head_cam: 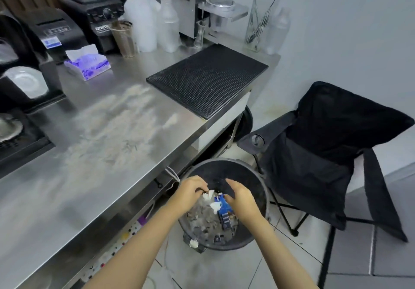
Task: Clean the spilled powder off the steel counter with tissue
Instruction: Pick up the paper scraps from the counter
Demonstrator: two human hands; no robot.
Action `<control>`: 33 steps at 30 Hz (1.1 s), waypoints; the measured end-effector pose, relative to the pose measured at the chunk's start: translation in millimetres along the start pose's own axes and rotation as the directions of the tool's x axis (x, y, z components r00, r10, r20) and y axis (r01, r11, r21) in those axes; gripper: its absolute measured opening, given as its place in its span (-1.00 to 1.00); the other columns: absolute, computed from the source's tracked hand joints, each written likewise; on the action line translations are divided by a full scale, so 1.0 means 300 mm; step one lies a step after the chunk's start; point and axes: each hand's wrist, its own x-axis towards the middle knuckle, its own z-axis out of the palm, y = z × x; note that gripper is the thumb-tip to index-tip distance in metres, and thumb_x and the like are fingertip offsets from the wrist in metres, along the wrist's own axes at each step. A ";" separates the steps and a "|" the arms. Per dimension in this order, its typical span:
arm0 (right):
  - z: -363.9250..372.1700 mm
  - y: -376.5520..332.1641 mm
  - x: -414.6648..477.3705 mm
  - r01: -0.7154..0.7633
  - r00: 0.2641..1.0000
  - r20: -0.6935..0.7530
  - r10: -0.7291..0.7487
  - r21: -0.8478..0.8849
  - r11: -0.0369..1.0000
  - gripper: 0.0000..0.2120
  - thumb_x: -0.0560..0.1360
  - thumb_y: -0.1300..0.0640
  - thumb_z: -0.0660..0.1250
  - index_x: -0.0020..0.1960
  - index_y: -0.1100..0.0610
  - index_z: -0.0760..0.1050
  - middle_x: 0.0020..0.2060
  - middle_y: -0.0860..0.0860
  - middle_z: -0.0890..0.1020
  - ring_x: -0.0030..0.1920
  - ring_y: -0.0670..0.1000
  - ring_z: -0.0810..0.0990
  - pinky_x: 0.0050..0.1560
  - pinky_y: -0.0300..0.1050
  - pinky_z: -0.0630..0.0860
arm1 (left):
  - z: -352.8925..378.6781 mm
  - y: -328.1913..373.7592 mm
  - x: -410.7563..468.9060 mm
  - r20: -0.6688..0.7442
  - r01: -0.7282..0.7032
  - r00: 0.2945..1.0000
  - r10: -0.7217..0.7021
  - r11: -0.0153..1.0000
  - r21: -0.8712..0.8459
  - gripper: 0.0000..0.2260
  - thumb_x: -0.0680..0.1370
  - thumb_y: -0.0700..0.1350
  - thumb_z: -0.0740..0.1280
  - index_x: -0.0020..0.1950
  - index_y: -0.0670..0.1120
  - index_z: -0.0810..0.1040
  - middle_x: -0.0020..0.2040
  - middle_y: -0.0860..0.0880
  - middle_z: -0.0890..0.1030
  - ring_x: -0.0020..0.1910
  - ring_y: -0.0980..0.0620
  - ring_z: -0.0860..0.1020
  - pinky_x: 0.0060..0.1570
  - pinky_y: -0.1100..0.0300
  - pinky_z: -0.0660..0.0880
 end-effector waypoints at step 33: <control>0.741 -1.694 -0.417 0.941 0.296 0.267 -0.917 0.082 0.328 -0.58 0.53 0.17 0.20 0.38 0.04 0.30 0.34 -0.04 0.39 0.35 -0.01 0.34 0.30 -0.10 0.34 | -1.262 -0.420 -1.323 -0.887 0.663 0.294 -0.356 0.744 -0.078 -0.72 0.47 -0.22 0.36 0.18 -0.20 0.52 0.17 -0.15 0.53 0.23 -0.13 0.43 0.21 0.15 0.30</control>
